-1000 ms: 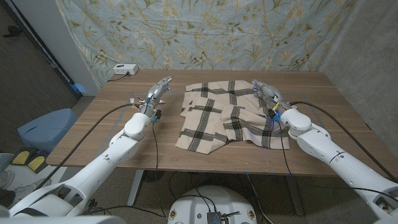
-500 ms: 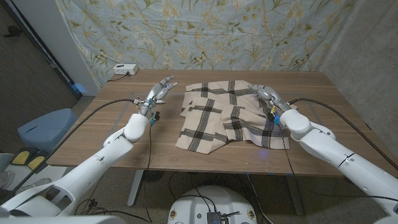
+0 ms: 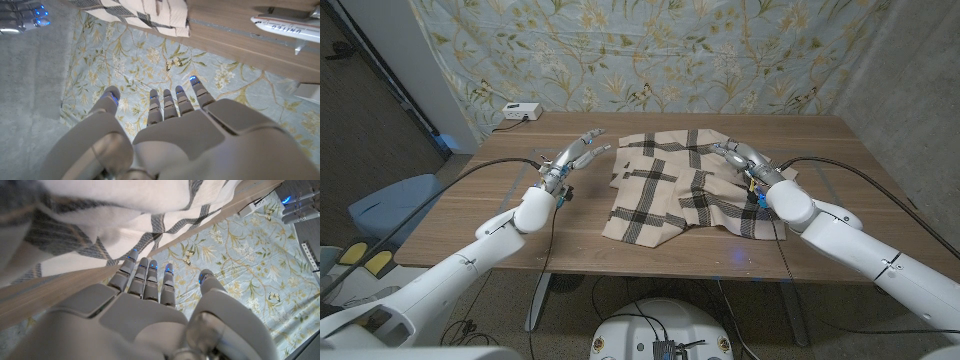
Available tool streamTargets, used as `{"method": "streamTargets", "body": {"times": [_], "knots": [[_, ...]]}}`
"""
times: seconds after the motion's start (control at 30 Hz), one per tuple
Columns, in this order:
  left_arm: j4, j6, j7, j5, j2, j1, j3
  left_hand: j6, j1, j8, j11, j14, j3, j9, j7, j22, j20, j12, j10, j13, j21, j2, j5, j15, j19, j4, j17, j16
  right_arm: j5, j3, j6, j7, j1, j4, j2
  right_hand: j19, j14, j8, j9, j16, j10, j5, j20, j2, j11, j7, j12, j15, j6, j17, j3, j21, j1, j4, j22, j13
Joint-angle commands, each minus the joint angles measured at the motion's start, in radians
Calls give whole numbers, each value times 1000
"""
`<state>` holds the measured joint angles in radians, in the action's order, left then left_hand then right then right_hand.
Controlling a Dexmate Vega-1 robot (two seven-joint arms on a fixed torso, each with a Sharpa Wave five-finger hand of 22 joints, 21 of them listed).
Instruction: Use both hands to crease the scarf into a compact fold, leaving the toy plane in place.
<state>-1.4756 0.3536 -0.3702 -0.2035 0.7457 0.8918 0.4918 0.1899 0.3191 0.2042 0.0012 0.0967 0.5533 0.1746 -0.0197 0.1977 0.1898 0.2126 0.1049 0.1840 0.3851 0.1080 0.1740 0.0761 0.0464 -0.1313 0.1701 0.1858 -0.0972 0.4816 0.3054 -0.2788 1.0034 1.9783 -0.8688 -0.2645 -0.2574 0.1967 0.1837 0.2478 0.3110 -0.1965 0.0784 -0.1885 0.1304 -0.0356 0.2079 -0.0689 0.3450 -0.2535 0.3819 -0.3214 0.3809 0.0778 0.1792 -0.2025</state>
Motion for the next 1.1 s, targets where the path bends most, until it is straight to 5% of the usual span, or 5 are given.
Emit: {"method": "streamTargets", "body": {"times": [0.03,0.7,0.9,1.1], "knots": [[-52,-11,14,-132,66,13,27,10,17,1,-12,6,0,6,-2,5,8,-3,7,4,3,-1,-1,-10,-5,-9,4,0,136,55,184,-8,24,157,-43,-10,-1,9,3,8,11,-10,-4,-1,-10,0,10,11,14,-3,13,1,15,0,6,-2],[-66,28,-20,-279,117,12,47,38,45,3,-14,5,-10,8,-14,4,6,-3,12,5,-1,-37,1,-21,-1,-37,6,1,420,191,442,-37,61,315,-25,-60,-79,25,5,47,89,-14,-16,5,-51,12,29,60,103,-7,64,-6,99,39,5,-5],[-82,30,-70,-346,134,25,47,71,88,10,-20,8,-10,10,-57,2,-4,-2,18,6,-1,-60,5,-29,13,-48,6,2,510,238,549,-40,72,360,-15,-77,-101,25,6,62,107,-13,-18,9,-61,17,33,73,116,-14,70,-10,118,49,6,-6],[-101,23,-106,-406,152,36,52,107,121,22,-30,11,-16,12,-73,1,-14,1,27,6,-3,-90,7,-38,20,-55,7,3,587,286,643,-16,72,402,-17,-82,-115,26,6,71,116,-13,-15,12,-66,19,34,75,126,-18,72,-10,130,55,7,-7]]}}
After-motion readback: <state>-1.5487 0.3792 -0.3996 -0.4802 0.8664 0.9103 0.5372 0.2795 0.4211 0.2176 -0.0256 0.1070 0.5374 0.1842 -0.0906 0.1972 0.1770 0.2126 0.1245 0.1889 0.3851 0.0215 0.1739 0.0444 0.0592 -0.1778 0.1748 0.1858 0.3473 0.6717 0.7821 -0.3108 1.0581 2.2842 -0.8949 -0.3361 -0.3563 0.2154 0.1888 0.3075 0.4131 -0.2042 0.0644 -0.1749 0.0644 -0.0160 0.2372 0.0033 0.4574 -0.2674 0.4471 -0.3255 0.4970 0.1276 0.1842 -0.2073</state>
